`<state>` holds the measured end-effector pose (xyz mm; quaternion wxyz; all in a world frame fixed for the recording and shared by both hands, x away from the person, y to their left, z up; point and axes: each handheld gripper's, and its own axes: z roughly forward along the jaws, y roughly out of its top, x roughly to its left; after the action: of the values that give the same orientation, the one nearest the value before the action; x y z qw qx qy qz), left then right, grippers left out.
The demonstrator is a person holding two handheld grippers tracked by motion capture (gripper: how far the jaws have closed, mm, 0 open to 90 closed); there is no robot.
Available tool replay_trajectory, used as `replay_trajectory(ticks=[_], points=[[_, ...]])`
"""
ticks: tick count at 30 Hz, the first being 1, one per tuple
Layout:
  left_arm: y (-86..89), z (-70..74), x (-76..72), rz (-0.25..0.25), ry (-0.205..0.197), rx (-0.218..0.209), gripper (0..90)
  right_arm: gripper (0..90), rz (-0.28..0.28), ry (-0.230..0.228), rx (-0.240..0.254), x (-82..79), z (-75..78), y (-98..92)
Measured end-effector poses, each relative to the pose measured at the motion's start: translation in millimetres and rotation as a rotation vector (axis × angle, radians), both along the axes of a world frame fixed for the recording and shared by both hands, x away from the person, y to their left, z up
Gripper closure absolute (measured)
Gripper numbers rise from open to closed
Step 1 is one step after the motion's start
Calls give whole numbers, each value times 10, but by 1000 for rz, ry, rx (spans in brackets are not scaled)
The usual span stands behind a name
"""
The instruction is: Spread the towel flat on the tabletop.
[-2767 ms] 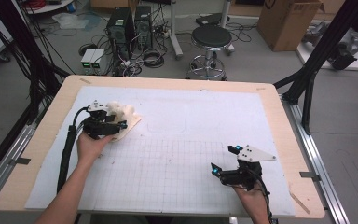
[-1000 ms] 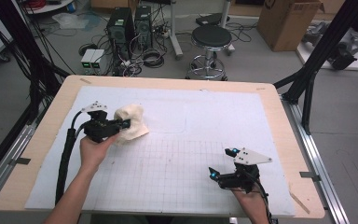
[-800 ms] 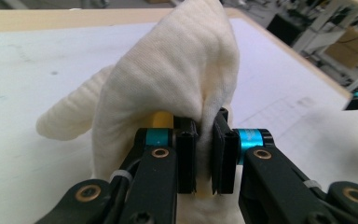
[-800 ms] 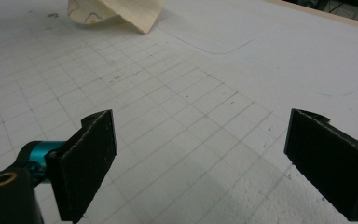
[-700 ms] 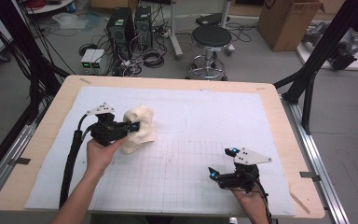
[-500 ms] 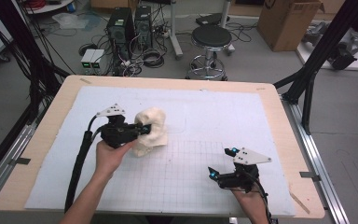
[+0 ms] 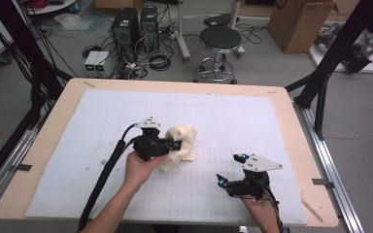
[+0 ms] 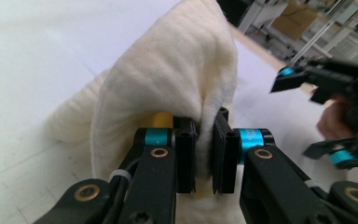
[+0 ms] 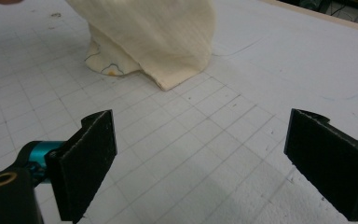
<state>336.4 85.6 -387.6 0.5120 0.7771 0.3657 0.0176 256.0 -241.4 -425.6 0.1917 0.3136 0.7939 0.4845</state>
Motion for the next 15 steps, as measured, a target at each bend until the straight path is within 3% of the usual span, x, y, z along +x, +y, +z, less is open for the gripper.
replay_trajectory(ticks=[7, 13, 15], points=[[-5, -222, 163, 53, 27, 105, 780, 87, 15, 10, -9, 16, -11, 37], [79, -300, 204, 89, 47, 98, 713, 103, 27, 31, -1, 55, -21, 83], [90, -269, 181, 78, 32, 92, 620, 154, 38, 36, 13, 81, -4, 101]])
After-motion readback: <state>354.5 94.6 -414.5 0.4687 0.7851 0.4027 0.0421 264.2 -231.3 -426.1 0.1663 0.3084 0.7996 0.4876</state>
